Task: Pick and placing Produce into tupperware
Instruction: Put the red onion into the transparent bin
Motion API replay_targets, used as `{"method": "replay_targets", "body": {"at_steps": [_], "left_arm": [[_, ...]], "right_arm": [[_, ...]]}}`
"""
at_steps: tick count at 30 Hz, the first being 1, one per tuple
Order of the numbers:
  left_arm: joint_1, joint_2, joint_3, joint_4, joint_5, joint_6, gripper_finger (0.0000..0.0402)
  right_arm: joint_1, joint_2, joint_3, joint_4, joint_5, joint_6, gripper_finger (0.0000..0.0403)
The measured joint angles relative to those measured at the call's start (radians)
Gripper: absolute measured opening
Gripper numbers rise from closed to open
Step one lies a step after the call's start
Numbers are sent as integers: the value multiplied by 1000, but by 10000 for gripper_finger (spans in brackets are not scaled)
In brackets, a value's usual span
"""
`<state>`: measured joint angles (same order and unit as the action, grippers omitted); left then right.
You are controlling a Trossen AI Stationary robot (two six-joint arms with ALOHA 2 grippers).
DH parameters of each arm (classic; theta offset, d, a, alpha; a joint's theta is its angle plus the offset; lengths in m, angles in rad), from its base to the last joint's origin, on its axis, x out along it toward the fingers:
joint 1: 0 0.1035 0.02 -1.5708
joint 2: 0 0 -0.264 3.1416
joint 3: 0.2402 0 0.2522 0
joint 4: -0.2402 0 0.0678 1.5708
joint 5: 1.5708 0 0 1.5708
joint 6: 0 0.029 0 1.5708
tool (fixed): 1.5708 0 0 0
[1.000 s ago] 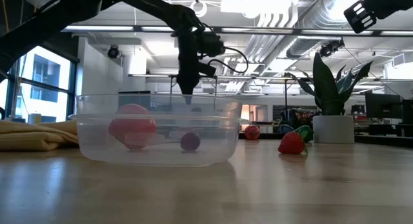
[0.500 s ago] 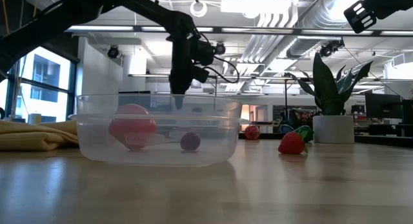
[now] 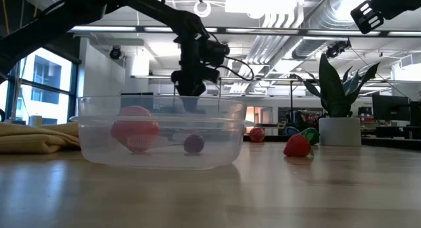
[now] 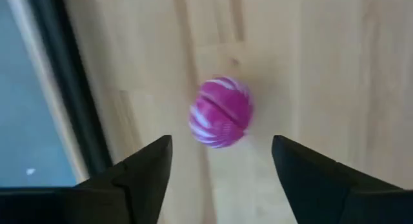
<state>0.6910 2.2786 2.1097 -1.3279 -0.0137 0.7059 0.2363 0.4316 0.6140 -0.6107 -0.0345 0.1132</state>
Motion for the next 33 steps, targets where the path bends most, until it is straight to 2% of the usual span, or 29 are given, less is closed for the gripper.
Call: {"method": "replay_targets", "body": {"at_steps": [16, 24, 33], "left_arm": [[-18, 61, -81, 51, -45, -35, 290], [-17, 69, -83, 107, -43, -90, 305], [-17, 103, -83, 95, -39, -116, 316]], "right_arm": [[0, 0, 0, 0, 0, 0, 0], [0, 0, 0, 0, 0, 0, 0], [0, 0, 0, 0, 0, 0, 0]]}}
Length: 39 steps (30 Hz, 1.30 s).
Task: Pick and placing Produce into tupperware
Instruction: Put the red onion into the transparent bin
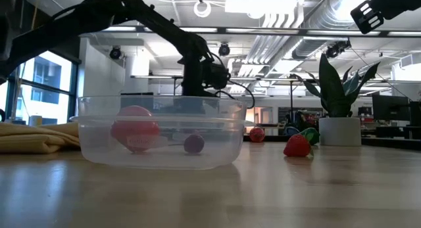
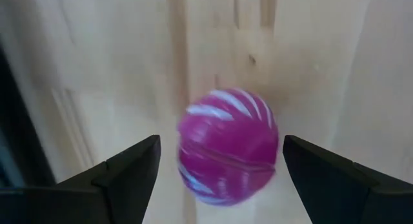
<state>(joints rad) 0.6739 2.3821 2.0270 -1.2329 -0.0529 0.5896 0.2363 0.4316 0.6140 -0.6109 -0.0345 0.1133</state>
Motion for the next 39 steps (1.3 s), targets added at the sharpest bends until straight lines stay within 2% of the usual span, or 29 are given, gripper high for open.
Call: {"method": "replay_targets", "body": {"at_steps": [12, 28, 39], "left_arm": [[-1, 29, 0, 22, 9, 31, 310], [-2, 29, 0, 28, 9, 42, 224], [-21, 28, 0, -63, 35, 92, 228]], "right_arm": [[0, 0, 0, 0, 0, 0, 0], [0, 0, 0, 0, 0, 1, 0], [0, 0, 0, 0, 0, 2, 0]]}}
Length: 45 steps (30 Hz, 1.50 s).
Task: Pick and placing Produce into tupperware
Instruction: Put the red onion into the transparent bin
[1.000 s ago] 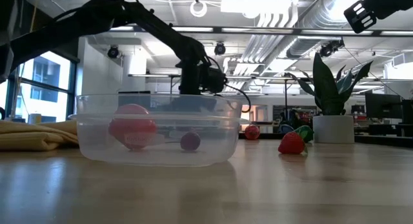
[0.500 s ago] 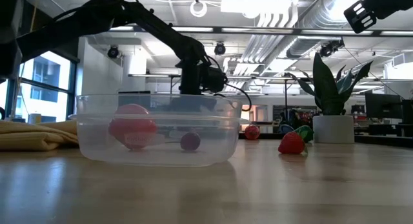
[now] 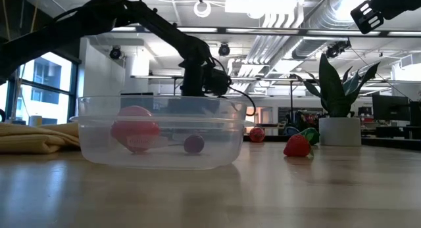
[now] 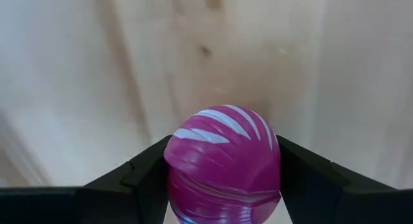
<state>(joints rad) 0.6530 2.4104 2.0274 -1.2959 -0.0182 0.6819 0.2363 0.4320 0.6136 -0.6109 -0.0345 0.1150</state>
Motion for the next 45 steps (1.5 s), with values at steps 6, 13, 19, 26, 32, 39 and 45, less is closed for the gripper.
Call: {"method": "replay_targets", "body": {"at_steps": [6, 13, 19, 26, 32, 39, 45], "left_arm": [[-23, -16, 1, -77, 39, 2, 216], [-93, -77, 1, -159, 133, 3, 221], [-190, -160, 1, -220, 198, 2, 216], [-369, -242, 1, -245, 235, -59, 227], [-562, -258, 1, -231, 232, -113, 219], [-741, -259, 1, -90, 139, -202, 225], [-820, -251, 1, -3, 60, -280, 224]], "right_arm": [[0, 0, 0, 0, 0, -1, 0], [0, 0, 0, 0, 0, -1, 0], [0, 0, 0, 0, 0, -1, 0], [0, 0, 0, 0, 0, 0, 0], [0, 0, 0, 0, 0, 0, 0], [0, 0, 0, 0, 0, -2, 0], [0, 0, 0, 0, 0, -2, 0]]}}
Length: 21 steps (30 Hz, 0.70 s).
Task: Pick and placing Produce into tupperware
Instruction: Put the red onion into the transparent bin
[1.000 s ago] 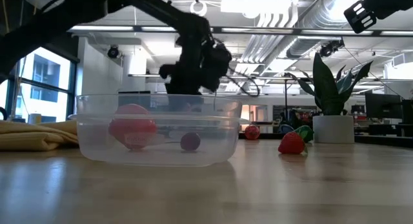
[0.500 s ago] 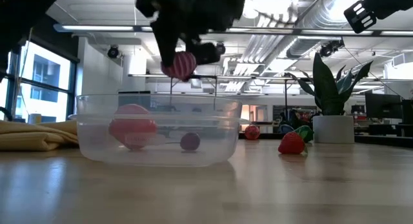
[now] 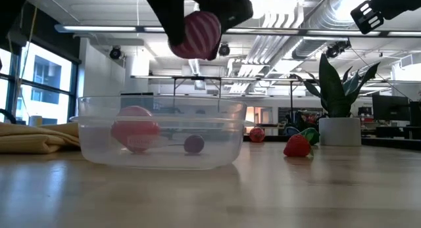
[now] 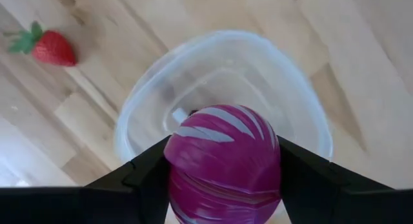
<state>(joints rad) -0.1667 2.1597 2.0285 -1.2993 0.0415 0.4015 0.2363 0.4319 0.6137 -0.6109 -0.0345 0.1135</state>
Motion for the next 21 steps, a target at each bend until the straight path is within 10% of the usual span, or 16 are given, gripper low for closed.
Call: {"method": "replay_targets", "body": {"at_steps": [21], "left_arm": [[-12, 125, 0, -19, -48, -44, 218]], "right_arm": [[0, 0, 0, 0, 0, 1, 0]]}}
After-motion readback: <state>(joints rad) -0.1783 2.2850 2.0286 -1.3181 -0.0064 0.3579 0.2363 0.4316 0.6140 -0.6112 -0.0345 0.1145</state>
